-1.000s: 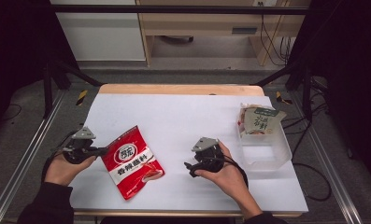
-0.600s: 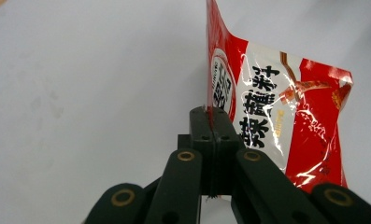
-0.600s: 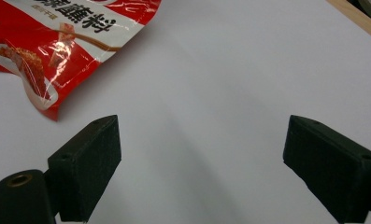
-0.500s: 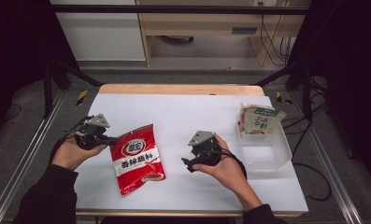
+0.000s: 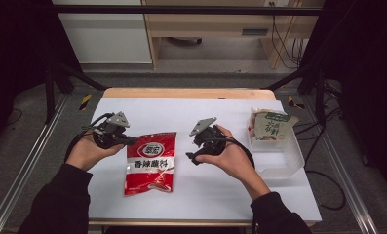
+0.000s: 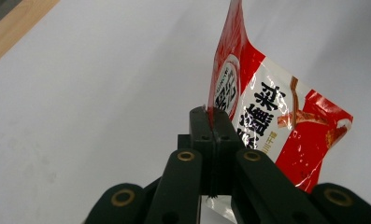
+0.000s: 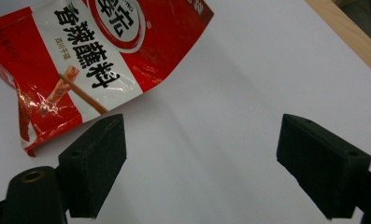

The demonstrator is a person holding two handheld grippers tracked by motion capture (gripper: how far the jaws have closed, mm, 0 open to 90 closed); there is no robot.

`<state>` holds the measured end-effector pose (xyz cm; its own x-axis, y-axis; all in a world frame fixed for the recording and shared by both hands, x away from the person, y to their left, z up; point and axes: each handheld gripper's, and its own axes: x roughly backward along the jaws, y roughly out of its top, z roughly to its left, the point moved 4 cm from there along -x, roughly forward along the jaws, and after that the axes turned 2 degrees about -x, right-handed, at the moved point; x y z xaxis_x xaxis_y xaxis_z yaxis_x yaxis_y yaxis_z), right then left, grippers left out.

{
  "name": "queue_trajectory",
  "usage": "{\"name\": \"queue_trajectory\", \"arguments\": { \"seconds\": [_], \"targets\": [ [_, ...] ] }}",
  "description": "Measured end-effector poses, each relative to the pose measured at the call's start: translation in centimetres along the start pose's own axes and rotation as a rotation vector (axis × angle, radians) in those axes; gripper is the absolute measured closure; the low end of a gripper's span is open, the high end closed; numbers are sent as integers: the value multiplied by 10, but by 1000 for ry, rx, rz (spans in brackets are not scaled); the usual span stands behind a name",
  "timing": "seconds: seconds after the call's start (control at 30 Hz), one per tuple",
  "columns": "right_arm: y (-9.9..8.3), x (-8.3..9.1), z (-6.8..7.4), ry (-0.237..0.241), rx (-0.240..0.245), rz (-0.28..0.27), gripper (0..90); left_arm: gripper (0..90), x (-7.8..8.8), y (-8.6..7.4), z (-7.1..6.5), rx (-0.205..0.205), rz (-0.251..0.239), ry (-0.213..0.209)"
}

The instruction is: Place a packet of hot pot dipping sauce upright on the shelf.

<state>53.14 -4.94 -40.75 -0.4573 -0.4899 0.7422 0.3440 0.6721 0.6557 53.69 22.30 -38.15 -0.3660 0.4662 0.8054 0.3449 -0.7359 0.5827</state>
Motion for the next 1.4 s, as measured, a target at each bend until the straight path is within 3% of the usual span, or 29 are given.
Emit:
{"name": "queue_trajectory", "arguments": {
  "seconds": [0.53, 0.77, 0.83, 0.93, 1.17, 1.2, 1.4],
  "targets": [
    [31, -2, -14, 58, 56, 26, 290, 900, 1, 18, -4, -32, -11, -8],
    [42, -7, -16, 60, 84, 33, 290, 900, 2, 25, -6, -55, -17, -14],
    [44, -9, -16, 83, 75, 21, 301, 900, 0, 25, -7, -54, -17, -13],
    [46, -18, -12, 124, 82, 30, 364, 900, 0, 27, -8, -58, -22, -14],
    [48, -30, -10, 156, 110, 45, 460, 900, -1, 28, -10, -65, -19, -20],
    [50, -32, -7, 170, 132, 56, 482, 900, 0, 28, -10, -72, -19, -20],
    [53, -37, -2, 211, 163, 68, 591, 900, 6, 29, -11, -72, -43, -28]
  ]
}}
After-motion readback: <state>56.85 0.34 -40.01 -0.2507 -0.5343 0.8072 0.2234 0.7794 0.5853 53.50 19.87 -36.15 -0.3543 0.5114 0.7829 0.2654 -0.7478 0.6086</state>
